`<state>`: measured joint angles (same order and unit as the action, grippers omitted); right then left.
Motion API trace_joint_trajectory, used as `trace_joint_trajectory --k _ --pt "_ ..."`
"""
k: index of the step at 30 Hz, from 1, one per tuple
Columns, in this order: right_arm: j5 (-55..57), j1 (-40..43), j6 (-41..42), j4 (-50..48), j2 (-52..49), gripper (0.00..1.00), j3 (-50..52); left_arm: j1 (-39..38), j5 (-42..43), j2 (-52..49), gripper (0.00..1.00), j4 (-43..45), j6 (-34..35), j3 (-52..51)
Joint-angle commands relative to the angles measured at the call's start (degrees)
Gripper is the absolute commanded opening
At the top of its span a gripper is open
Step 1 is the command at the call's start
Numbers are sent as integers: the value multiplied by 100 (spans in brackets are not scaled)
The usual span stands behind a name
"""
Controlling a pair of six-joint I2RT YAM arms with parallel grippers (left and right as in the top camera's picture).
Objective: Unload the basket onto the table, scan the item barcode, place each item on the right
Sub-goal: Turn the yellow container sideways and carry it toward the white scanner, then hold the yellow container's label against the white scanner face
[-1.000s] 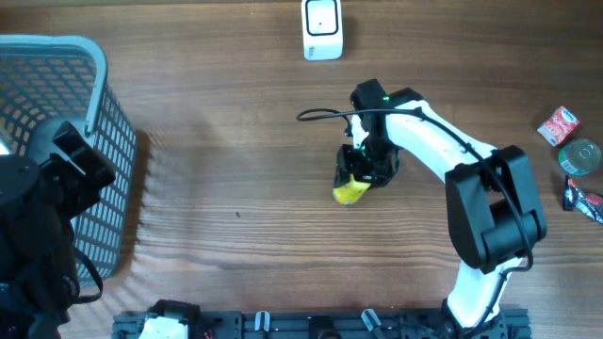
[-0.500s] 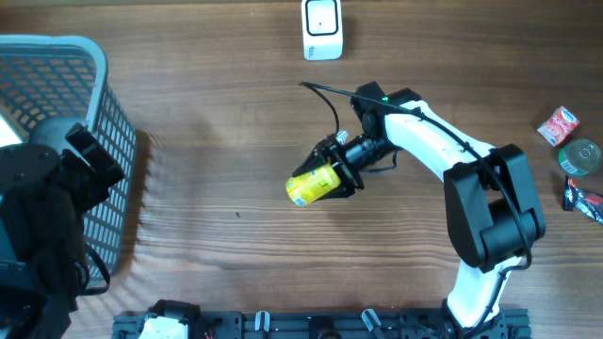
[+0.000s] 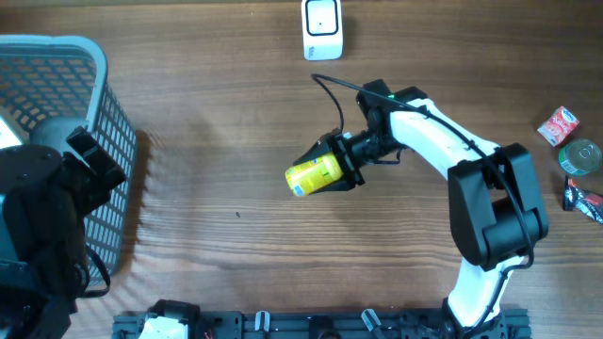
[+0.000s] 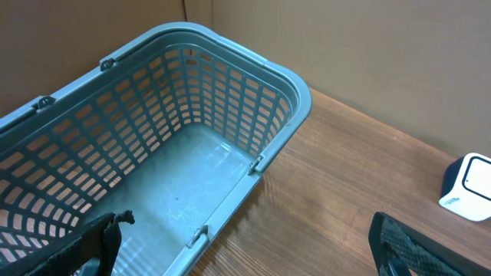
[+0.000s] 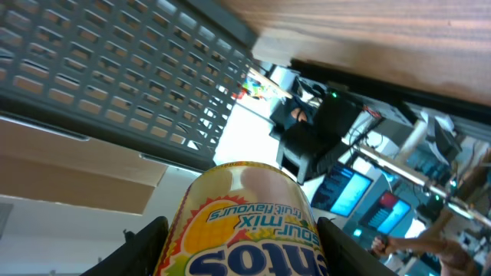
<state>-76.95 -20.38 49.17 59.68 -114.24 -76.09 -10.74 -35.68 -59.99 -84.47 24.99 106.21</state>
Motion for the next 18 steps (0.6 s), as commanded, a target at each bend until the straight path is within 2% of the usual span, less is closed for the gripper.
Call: trace_joint_trajectory --k 1,2,3,5,7,9,11,18 --pt "52 37 -798 -782 -74 33 57 31 24 -13 100 -4 120 -33" --pt "286 39 -1239 -1386 -74 33 57 33 24 -13 100 -4 120 -33" --pt "376 37 -1401 -1731 -74 33 57 31 24 -13 100 -7 120 -33" --pt "391 37 -1493 -3060 -74 34 57 31 24 -13 100 -9 120 -33" --pt "570 48 -1495 -5025 -74 34 57 33 24 -13 100 -9 120 -33" --pt "1552 48 -1917 -6273 -74 40 57 31 26 -13 100 -7 120 -33" --pt "3648 48 -2142 -6301 -74 39 57 31 24 -13 100 -7 120 -33" --pt "5991 55 -3189 -6498 -74 38 57 31 24 -13 100 -39 118 -37"
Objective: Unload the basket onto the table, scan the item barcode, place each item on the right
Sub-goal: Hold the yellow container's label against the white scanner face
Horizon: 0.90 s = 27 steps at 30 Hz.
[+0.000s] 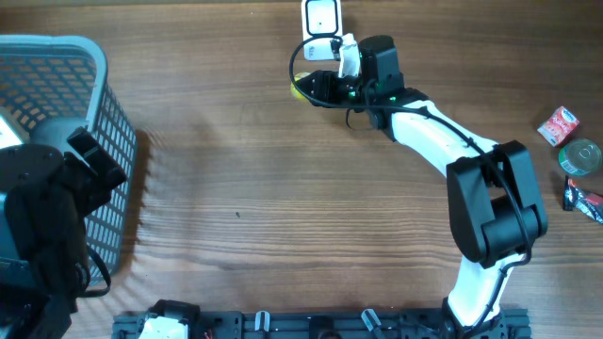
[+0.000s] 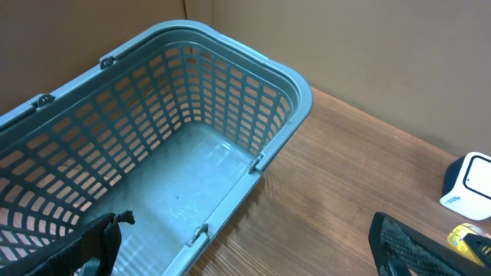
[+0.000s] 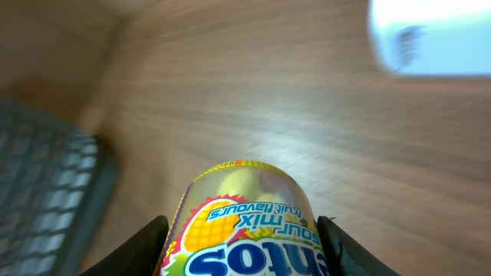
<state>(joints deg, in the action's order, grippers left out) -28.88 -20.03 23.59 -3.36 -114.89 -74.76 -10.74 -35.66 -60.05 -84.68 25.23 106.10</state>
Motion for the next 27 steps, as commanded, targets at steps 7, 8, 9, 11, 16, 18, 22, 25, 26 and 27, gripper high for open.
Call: trace_joint_trajectory --k 7,8,9,11,16,18,22,25,26,27 --pt "2916 2 -1381 -1582 -9 39 -76 31 11 -11 100 -31 92 -26" --pt "2916 2 -1447 -1784 -9 39 -76 33 -7 -11 100 -31 92 -26" --pt "2918 4 -1460 -2074 -17 39 -76 33 -26 -11 100 -28 92 -26" --pt "2916 2 -1462 -2730 -247 39 -76 33 -24 -11 100 -26 92 -26" --pt "3451 2 -1462 -4732 -1283 41 -101 33 -46 -11 100 -26 92 -26" --pt "3495 2 -1462 -5191 -1652 42 -264 33 -136 -35 100 -26 94 -26" --pt "3493 -98 -1849 -5204 -2334 43 -988 33 -157 -166 100 -90 92 -26" --pt "3445 -280 -2328 -4900 -2577 43 -1563 33 -306 -326 100 -267 94 -26" --pt "3449 -315 -2371 -4881 -2627 43 -1655 33 -319 -350 100 -264 94 -26" --pt "3447 -321 -2358 -4848 -2723 43 -1757 33 -352 -374 100 -262 92 -26"
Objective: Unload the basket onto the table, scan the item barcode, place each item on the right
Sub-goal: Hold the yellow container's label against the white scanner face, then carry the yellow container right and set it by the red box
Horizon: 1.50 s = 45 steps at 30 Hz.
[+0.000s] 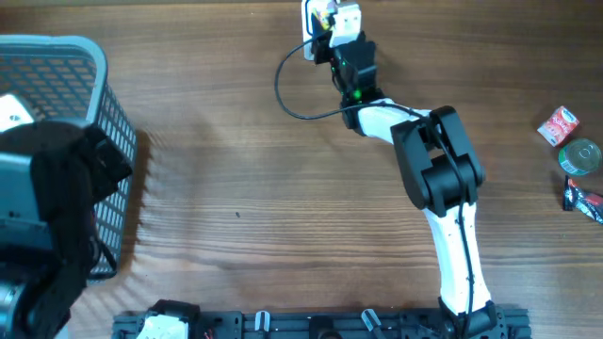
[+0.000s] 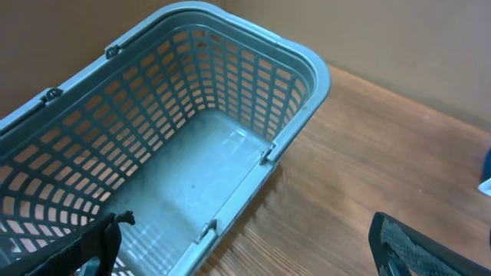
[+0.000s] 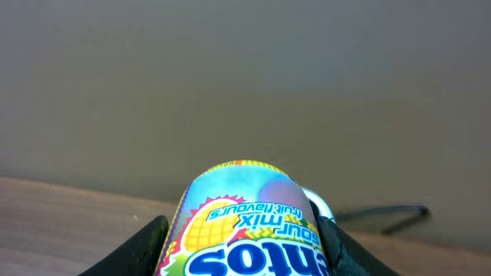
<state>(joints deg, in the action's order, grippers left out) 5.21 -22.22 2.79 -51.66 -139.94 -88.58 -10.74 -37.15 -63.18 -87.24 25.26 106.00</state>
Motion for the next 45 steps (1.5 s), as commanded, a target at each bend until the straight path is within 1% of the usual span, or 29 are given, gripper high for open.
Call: trace_joint_trajectory --k 1,4,12,15,16,17,19,20,23,25,26,28,29,31,32,34,36,37,38,39,41,43,45 --pt "39 -103 -275 42 -337 43 -485 33 -245 -61 100 -7 90 -15" --pt "42 -103 -278 131 -592 43 -595 33 -304 -59 100 -9 92 -15" --pt "44 -103 -304 170 -610 43 -595 33 -356 -59 100 -33 72 -15" --pt "177 -127 -498 160 -599 47 -595 33 -393 -59 100 -74 70 -15" --pt "195 -146 -721 201 -566 47 -595 33 -393 -59 100 -76 70 -15" --pt "260 -177 -892 275 -490 47 -595 33 -393 -59 100 -76 70 -15" --pt "280 -232 -984 540 -221 45 -592 33 -466 -59 100 -79 70 -15" --pt "157 -221 -839 817 -68 45 -595 33 -476 -59 100 -90 70 -15" --pt "90 -136 -1091 1683 774 43 -592 33 -496 -59 100 -221 68 -15" --pt "151 -122 -1084 2221 1296 41 -592 33 -496 -59 100 -223 70 -15" --pt "186 -114 -994 2557 1567 42 -592 33 -496 -59 100 -225 68 -15" --pt "505 -52 -551 3615 2262 43 -592 33 -498 -59 100 -243 68 -15" --pt "734 -15 -251 4301 2608 42 -592 33 -496 -59 100 -243 70 -15" --pt "1224 186 588 6109 3289 41 -592 33 -496 -59 100 -240 70 -15" --pt "1246 275 793 6590 3432 41 -592 33 -494 -59 100 -243 70 -15" --pt "1239 691 1561 8404 3790 38 -592 33 -492 -59 100 -227 74 -15" --pt "1235 1040 1954 9361 3866 36 -592 31 -468 -59 100 -216 98 -15" --pt "1237 1266 1987 9809 3862 39 -588 31 -431 -59 100 -216 101 -15" --pt "1237 1504 1985 10122 3845 43 -557 31 -380 -59 100 -219 105 -15" --pt "1237 1799 1985 10419 3825 43 -516 31 -334 -59 100 -219 118 -15" --pt "1237 2236 1971 10684 3814 43 -411 31 -162 -59 100 -216 118 -15" --pt "1239 2708 1969 10550 3814 47 -166 31 11 -59 100 -214 122 -15" --pt "1207 3263 1982 10085 3803 50 317 31 144 -59 100 -201 223 -15"
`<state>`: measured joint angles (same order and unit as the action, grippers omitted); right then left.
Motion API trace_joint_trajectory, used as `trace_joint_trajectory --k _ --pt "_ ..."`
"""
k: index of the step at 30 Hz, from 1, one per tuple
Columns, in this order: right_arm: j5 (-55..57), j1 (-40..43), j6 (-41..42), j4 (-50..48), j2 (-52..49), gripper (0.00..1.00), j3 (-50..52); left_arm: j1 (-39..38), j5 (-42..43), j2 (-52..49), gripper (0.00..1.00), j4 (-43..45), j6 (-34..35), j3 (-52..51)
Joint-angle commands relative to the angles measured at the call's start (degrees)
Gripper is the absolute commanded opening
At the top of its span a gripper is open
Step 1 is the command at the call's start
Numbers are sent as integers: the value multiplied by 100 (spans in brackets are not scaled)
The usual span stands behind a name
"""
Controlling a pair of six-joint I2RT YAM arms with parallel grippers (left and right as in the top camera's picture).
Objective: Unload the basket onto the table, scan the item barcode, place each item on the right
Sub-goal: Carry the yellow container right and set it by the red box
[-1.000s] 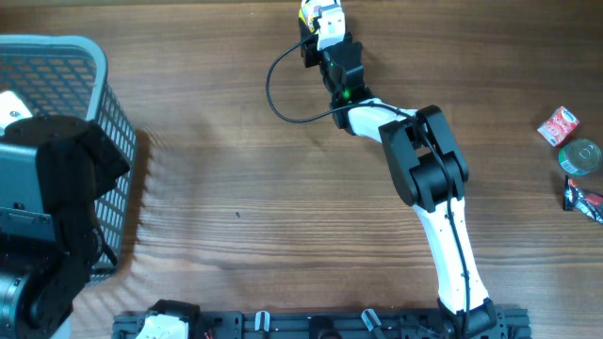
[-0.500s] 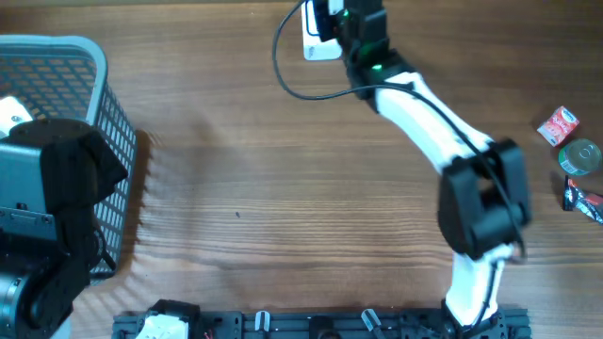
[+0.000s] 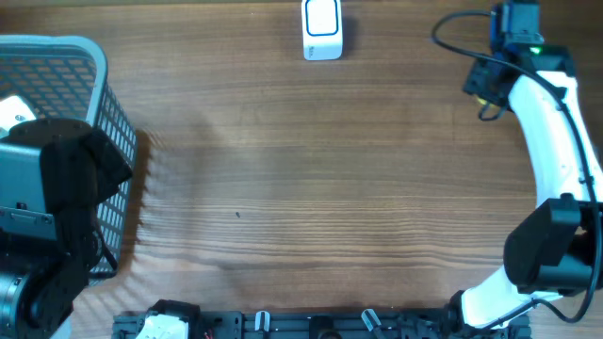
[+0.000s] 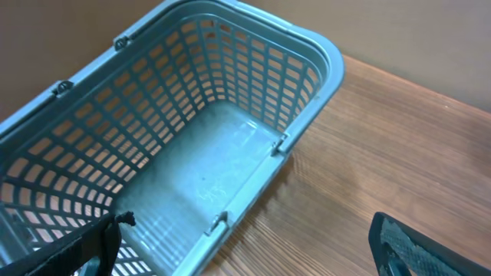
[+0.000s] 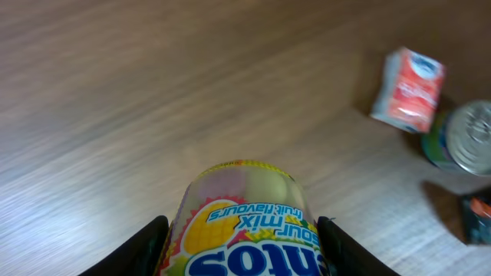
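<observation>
A yellow Mentos "sour mix" bottle (image 5: 242, 215) fills the lower right wrist view, and my right gripper (image 5: 242, 249) is shut on it, one dark finger on each side. Overhead, that gripper (image 3: 480, 85) hangs over the table's back right, well to the right of the white barcode scanner (image 3: 322, 28) at the back centre. No barcode shows on the bottle. My left gripper (image 4: 245, 253) is open and holds nothing, above the near rim of the blue basket (image 4: 230, 92).
The blue mesh basket (image 3: 57, 66) stands at the far left under the left arm (image 3: 57, 198). Below the right gripper lie a red-and-white packet (image 5: 408, 90), a metal can (image 5: 468, 134) and a dark packet (image 5: 477, 208). A black cable (image 3: 457, 24) loops behind the right arm.
My right gripper, still shut on the bottle, has moved from the scanner at the back centre to the back right, above the loose packets. The left wrist view has shifted slightly over the basket.
The bottle was held over the middle of the table, its end pointing left. Then it was just left of the scanner, then up against the scanner at the back edge. Now it hangs at the back right, away from the scanner. The left gripper stayed open by the basket.
</observation>
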<state>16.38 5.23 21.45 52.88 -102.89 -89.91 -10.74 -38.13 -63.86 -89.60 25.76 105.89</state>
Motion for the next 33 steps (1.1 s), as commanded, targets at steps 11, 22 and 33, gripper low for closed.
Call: trace_joint_trajectory --k 11,22,33 --pt "-273 2297 568 -1515 -494 60 2013 31 837 -317 100 103 173 -4" --pt "-1104 2594 -81 -1554 -560 100 1753 31 833 -505 100 111 173 -4" --pt "-2251 1250 -1235 -2009 4485 100 1672 33 -339 1309 100 4704 -1080 -4"
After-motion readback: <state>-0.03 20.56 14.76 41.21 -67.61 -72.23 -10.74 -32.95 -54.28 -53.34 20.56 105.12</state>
